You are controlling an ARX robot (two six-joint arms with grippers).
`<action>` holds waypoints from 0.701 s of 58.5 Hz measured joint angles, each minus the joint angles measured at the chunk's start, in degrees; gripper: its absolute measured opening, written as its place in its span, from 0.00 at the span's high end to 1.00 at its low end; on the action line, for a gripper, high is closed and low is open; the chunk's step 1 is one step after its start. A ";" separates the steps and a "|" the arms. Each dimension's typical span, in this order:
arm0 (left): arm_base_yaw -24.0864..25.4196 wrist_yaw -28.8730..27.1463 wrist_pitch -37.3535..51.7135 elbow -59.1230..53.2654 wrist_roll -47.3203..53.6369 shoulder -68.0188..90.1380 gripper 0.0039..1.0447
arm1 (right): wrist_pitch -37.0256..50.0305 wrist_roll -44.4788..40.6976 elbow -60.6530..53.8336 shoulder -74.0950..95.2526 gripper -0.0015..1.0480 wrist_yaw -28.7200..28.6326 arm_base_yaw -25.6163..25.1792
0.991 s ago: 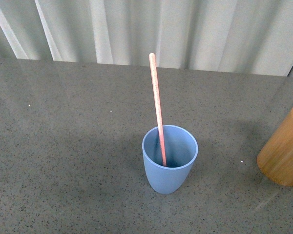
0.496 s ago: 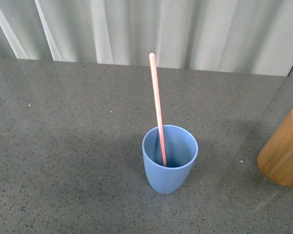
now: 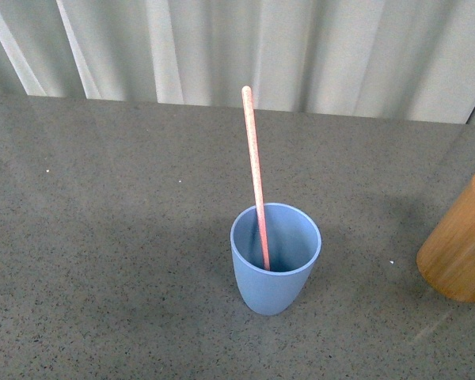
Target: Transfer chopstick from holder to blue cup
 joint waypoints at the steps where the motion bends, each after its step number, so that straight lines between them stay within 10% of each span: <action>1: 0.00 0.00 0.00 0.00 0.00 0.00 0.06 | 0.00 0.00 0.00 0.00 0.10 0.00 0.00; 41: 0.00 0.00 0.00 0.00 0.00 0.00 0.06 | 0.00 0.00 0.00 0.00 0.10 0.00 0.00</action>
